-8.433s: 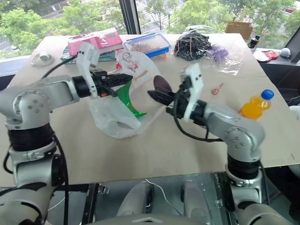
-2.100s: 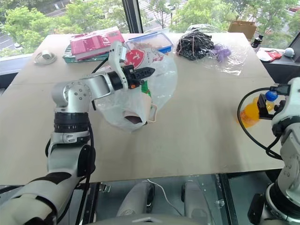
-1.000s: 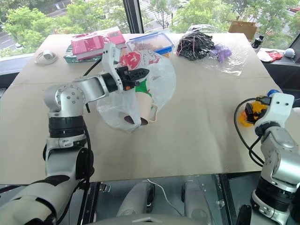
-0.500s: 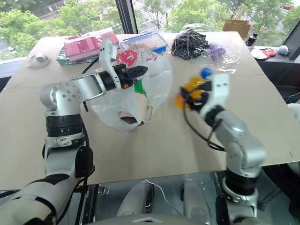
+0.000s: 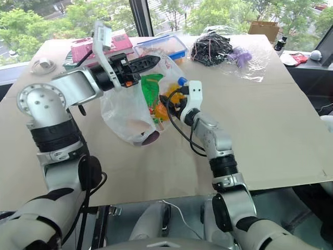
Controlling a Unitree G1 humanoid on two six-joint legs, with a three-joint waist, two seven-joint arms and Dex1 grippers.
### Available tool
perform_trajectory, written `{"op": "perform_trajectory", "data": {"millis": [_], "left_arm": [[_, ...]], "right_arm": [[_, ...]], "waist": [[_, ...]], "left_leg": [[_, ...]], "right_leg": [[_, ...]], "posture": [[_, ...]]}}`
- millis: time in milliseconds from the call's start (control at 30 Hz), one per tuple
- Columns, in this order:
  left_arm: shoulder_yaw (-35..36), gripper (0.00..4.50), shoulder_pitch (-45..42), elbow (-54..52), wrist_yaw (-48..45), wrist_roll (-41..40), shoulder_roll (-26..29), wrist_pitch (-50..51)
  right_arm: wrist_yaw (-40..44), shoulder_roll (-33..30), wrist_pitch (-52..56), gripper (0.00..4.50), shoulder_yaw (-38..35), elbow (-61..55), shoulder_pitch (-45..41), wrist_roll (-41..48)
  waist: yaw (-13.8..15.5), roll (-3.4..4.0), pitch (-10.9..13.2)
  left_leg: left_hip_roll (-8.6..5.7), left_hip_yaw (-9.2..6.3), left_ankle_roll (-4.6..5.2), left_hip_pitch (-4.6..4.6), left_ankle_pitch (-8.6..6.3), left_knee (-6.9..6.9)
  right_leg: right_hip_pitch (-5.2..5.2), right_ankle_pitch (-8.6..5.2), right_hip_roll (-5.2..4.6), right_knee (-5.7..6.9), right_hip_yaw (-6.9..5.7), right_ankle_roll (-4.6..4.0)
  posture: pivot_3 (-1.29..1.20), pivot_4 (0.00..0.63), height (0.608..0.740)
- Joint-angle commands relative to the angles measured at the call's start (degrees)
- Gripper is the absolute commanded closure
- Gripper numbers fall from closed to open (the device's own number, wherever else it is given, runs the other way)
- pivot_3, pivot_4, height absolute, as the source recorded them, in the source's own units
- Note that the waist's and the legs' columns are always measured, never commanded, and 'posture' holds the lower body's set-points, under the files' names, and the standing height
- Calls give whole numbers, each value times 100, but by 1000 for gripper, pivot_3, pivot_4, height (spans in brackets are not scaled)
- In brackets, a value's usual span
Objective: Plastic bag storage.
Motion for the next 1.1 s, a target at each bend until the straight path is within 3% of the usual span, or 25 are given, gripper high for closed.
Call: {"op": "perform_trajectory", "data": {"millis": [33,300,667,967,1100], "left_arm": [[104,4500,28,-440,103,-258,69,130],[-36,4500,617,-977,270,-339,195,354],[-201,4500,998,-1211,459,-251,252,379],[195,4500,595,-1351,846,-971,-180,489],[355,4500,684,-1480,1051,-1288,-188,492]], "right_arm": [[298,696,-343,1622,325,126,-522,81],[403,813,-794,1622,380,750,-1301,197],[231,1293,-82,1622,-92,832,-1796,1574],[521,1251,-286,1622,801,1172,-1810,1048],[504,1234,-518,1622,737,1430,-1983,984]], "waist": [[-7,0,0],[-35,0,0],[32,1,1],[17,1,1],[19,1,1]], "left_leg": [[0,-1,0,0,0,0],[1,-4,-1,3,0,0],[0,-4,-1,0,-1,-4],[0,-2,0,0,-1,-4],[1,-1,0,0,-1,-4]], "right_leg": [[-1,0,1,1,0,0],[0,1,2,7,0,-1],[-2,1,-1,3,-1,-1],[-3,1,0,2,0,-1],[-5,1,1,5,1,-1]], "posture": [[0,150,740],[0,150,740],[0,150,740],[0,150,740],[0,150,740]]}}
